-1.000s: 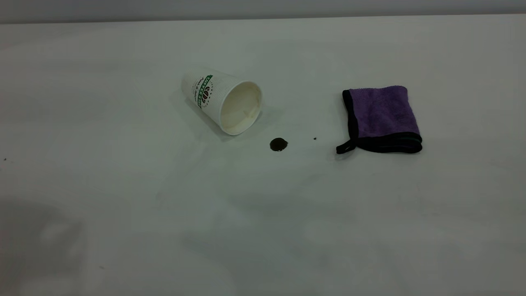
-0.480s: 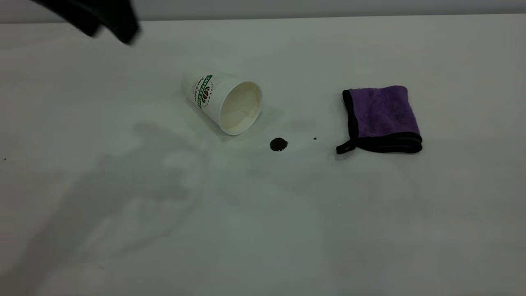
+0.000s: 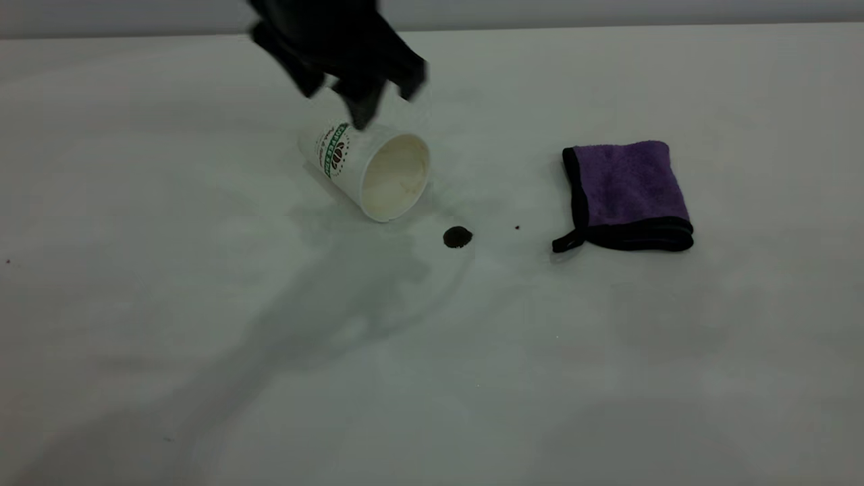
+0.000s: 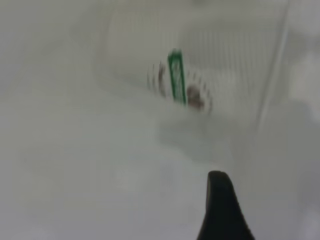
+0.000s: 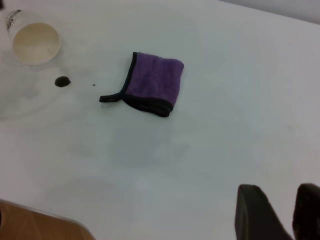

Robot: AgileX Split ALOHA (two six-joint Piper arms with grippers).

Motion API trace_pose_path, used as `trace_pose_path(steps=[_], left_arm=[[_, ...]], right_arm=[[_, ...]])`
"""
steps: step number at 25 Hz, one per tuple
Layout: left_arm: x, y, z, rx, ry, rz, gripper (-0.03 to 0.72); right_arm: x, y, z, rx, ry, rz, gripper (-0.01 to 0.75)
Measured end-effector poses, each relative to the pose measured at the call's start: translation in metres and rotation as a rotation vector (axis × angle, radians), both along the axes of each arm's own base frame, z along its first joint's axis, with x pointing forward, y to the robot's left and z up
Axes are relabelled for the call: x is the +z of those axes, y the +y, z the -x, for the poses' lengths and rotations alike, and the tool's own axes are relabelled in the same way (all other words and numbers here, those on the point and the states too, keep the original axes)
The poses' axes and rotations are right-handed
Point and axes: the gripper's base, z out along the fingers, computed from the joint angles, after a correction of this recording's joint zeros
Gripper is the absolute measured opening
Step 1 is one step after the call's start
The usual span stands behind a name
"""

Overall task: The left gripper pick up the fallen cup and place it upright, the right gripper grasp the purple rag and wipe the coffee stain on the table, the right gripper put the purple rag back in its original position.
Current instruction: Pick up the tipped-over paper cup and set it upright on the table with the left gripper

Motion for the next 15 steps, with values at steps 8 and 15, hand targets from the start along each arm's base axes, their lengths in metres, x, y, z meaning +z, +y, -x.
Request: trace_pose_path(steps=[8,15], left_arm=[[-0.041,-0.025,-0.016,-0.015,-0.077,-0.037,0.544],[-0.053,-0.023,-0.021,0.022,-0.131,-0.067,0.533]], right_arm=[[0.0,0.0,0.0,0.0,0.0,-0.001,0.237],[0.0,0.0,0.0,0.0,0.0,-0.001,0.238]])
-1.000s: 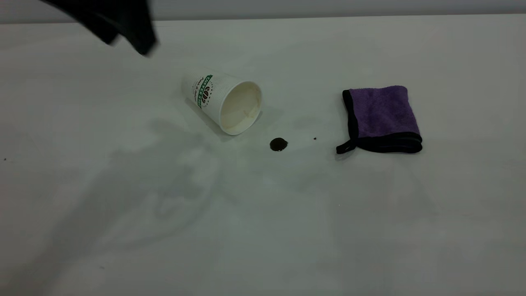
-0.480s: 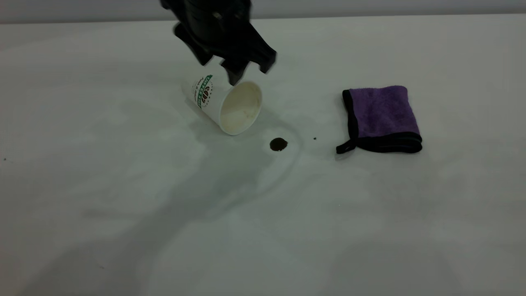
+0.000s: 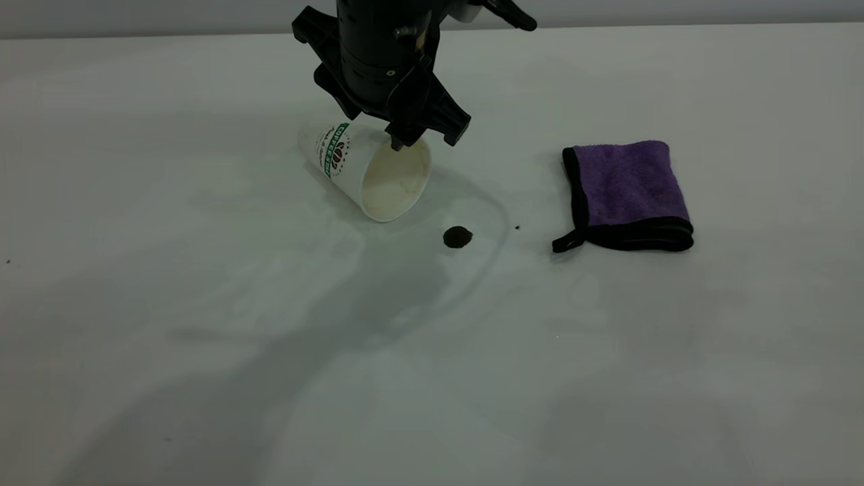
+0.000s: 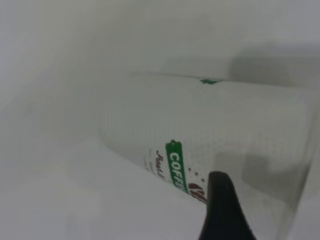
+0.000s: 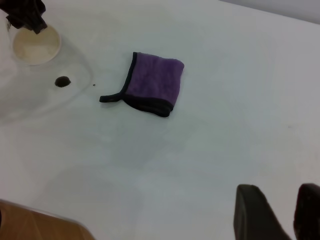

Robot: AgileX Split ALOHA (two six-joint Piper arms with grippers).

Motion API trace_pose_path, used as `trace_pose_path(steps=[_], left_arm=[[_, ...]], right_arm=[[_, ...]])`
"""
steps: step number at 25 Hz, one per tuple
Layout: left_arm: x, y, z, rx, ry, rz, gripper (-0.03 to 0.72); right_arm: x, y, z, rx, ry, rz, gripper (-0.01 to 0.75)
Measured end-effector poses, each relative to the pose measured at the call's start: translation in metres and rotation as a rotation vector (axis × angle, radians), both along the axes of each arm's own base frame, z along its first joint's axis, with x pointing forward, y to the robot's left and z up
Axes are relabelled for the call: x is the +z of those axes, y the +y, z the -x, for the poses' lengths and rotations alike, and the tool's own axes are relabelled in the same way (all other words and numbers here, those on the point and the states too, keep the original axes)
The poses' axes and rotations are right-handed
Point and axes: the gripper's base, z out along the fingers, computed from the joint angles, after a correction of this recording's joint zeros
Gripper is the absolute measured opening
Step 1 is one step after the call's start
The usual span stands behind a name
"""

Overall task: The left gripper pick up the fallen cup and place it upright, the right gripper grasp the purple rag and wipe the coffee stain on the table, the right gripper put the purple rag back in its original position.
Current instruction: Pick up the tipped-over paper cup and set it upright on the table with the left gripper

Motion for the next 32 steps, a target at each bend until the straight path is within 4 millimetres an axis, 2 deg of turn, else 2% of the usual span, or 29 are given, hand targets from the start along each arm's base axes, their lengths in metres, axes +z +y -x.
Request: trace_pose_path(steps=[8,17,24,28,32], left_arm=[[-0.019,0.002,-0.001,-0.02,-0.005,-0.041,0.53],[-0.024,0.004,-0.007,-0.041,-0.069,-0.09,0.522],[-0.032,0.009,-0.008,-0.025,-0.085,-0.149,0.476],[-0.037,0.013,-0.007,-0.008,-0.076,-0.185,0.41],[-0.036,0.017,-0.007,0.015,-0.074,-0.23,0.264]], right_arm=[[0.0,0.0,0.0,0.0,0.0,0.001,0.238],[0.0,0.0,0.0,0.0,0.0,0.001,0.238],[0.0,0.0,0.0,0.0,0.0,0.001,0.238],[0.0,0.0,0.0,0.0,0.0,0.001,0.238],[0.0,0.0,0.0,0.0,0.0,0.001,0.238]])
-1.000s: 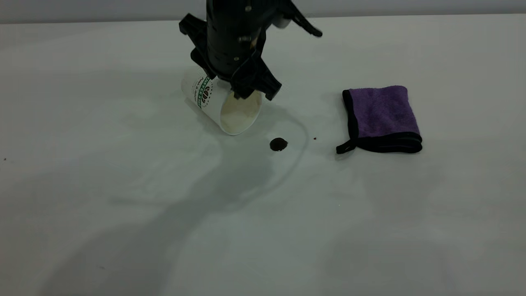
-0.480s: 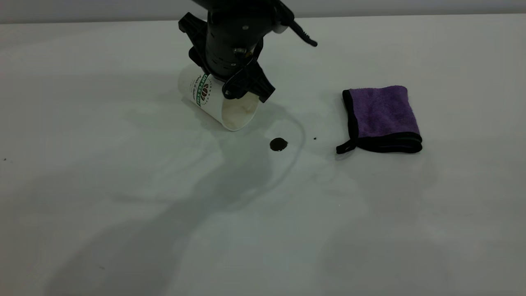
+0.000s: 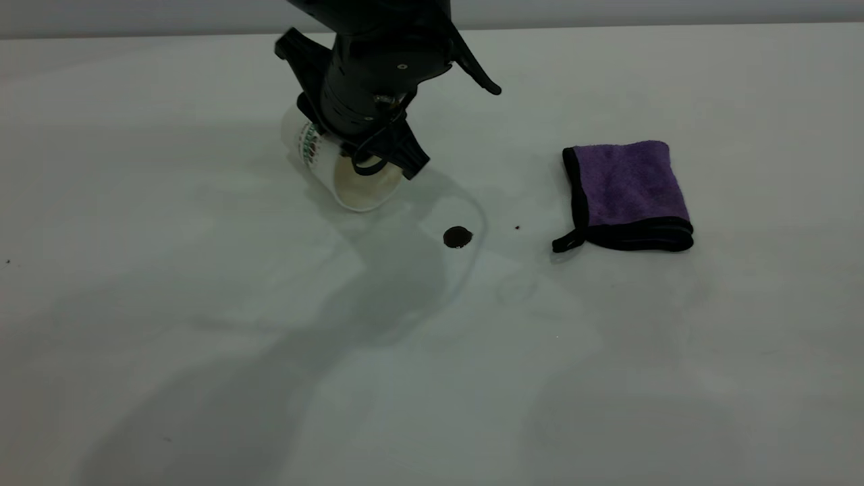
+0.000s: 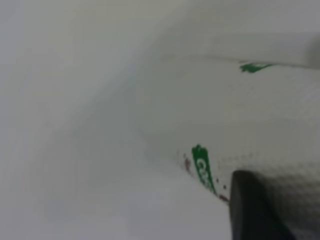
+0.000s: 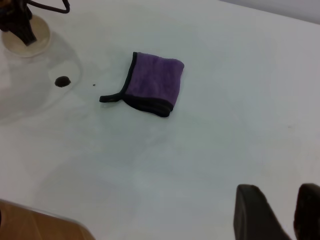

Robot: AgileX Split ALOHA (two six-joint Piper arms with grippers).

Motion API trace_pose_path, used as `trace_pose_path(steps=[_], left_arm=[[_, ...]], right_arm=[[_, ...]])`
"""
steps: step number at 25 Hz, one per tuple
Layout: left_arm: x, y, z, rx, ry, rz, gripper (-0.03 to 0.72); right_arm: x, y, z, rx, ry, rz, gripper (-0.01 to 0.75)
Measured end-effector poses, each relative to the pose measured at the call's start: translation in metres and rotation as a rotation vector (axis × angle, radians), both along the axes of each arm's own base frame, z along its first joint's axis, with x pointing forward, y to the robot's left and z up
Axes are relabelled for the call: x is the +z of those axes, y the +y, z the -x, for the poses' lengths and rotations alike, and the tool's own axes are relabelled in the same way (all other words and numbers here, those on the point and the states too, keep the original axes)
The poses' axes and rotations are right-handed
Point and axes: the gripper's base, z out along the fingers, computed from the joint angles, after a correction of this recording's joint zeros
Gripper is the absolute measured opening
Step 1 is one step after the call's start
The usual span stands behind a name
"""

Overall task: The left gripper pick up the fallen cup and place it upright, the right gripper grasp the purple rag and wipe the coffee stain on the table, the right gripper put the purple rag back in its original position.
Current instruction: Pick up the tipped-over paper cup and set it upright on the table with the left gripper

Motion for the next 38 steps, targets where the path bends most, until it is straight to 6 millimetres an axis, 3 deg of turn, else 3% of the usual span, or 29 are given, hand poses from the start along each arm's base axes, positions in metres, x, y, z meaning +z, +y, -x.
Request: trace_pose_path(steps=[3,6,12,16,19,22,29,38], left_arm=[[0.005,0.004,-0.001,0.006,-0.006,-0.056,0.12],[0.019,0.004,-0.002,-0.004,-0.009,-0.078,0.029],[0.06,0.009,-0.018,-0.012,0.177,-0.009,0.008],[0.086,0.026,-0.04,-0.036,0.362,0.161,0.008],[0.094,0.04,-0.052,-0.057,0.451,0.323,0.008],[0.094,0.06,-0.064,-0.049,0.496,0.432,0.008],[0.066,0.111,-0.078,0.078,0.592,0.486,0.008],[0.048,0.112,-0.076,0.111,0.642,0.528,0.014]], right_arm=[[0.0,0.0,0.0,0.0,0.0,0.0,0.238],[0.0,0.0,0.0,0.0,0.0,0.0,0.238],[0.0,0.0,0.0,0.0,0.0,-0.001,0.238],[0.0,0.0,0.0,0.0,0.0,-0.001,0.238],[0.0,0.0,0.0,0.0,0.0,-0.001,0.238],[0.0,0.0,0.0,0.0,0.0,-0.001,0.238],[0.0,0.0,0.0,0.0,0.0,-0.001,0.238],[0.0,0.0,0.0,0.0,0.0,-0.001,0.238]])
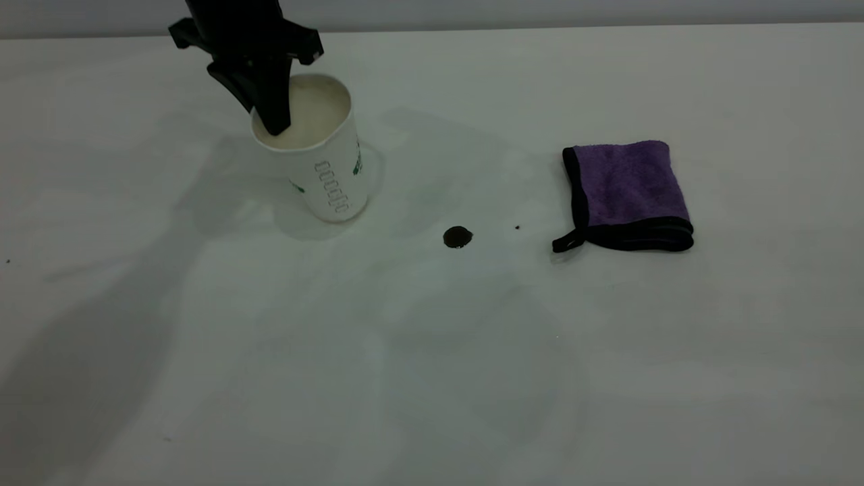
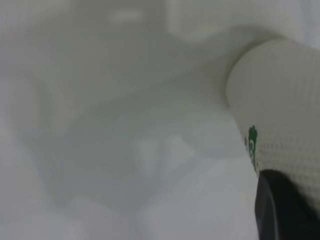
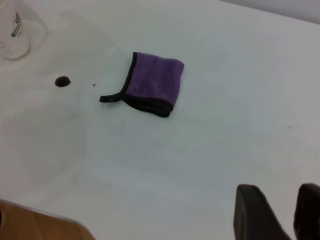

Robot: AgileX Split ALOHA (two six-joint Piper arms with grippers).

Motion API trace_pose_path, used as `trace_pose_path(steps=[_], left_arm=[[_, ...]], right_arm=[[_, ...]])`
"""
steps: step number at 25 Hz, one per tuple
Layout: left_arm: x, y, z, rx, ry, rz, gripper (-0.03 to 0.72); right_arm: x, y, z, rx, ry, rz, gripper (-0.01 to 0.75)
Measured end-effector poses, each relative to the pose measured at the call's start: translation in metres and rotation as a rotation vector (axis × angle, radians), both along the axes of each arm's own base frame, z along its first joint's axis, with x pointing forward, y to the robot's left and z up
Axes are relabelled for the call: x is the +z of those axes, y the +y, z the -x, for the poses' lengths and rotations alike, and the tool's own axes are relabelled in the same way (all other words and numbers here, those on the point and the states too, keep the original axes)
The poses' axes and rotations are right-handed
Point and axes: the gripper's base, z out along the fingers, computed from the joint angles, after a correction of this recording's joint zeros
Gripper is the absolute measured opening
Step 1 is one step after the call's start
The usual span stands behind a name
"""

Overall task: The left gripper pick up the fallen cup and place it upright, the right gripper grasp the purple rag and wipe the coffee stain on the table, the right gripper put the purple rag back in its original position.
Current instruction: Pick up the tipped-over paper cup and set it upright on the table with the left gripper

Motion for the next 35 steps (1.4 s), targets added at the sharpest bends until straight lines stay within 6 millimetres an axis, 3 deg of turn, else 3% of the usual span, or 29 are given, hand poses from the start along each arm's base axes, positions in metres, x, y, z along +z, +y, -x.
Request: trace_pose_path(steps=[7,19,27,35], left_arm=[[-0.002,-0.001,-0.003,0.004,-0.018,0.006,0.07],[-0.003,-0.003,-0.004,0.02,-0.034,0.032,0.367],[0.013,-0.008,-0.002,0.006,-0.047,0.037,0.386],[0.053,-0.01,0.0,-0.019,-0.033,0.041,0.387]], right_arm=[[0.0,0.0,0.0,0.0,0.0,0.0,0.238],[0.0,0.0,0.0,0.0,0.0,0.001,0.238],[0.0,0.0,0.0,0.0,0.0,0.001,0.238],[0.0,0.0,0.0,0.0,0.0,0.0,0.238]])
